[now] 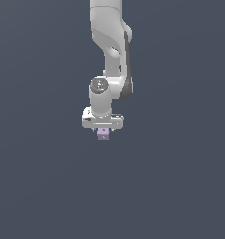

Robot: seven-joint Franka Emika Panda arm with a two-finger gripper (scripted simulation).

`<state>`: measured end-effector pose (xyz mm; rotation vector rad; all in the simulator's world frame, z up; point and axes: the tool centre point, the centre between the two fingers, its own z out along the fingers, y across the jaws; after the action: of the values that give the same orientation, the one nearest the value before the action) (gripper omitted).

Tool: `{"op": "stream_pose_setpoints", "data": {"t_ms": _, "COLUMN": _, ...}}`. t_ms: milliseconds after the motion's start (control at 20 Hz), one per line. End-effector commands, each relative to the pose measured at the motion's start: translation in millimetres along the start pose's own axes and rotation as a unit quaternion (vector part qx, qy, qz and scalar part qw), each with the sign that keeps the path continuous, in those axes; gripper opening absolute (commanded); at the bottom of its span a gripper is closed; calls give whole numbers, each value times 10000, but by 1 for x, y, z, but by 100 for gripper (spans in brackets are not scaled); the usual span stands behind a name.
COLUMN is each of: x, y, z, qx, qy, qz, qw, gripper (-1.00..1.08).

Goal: Pick up the object and move it to a goal position.

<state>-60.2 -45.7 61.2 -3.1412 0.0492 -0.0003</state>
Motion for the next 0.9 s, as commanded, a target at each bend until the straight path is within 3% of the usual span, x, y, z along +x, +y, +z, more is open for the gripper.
{"op": "stream_pose_setpoints", "data": {"t_ms": 0, "x": -1, "y": 0, "z": 12, "qx": 0, "qy": -1, "qz": 0, "qw": 10000, "gripper": 100}}
{"op": "stream_pose_setpoints", "data": {"t_ms": 300, "x": 0, "y": 0, "z": 22, "qx": 0, "qy": -1, "qz": 0, "qw": 10000, "gripper": 100}}
{"op": "stream_pose_setpoints", "data": {"t_ms": 350, "x": 0, "y": 0, "z": 22, "qx": 0, "qy": -1, "qz": 0, "qw": 10000, "gripper": -100}}
{"op": "stream_pose_setpoints", "data": {"t_ms": 850, "x": 0, "y": 1, "z": 21, "qx": 0, "qy": -1, "qz": 2, "qw": 10000, "gripper": -100}}
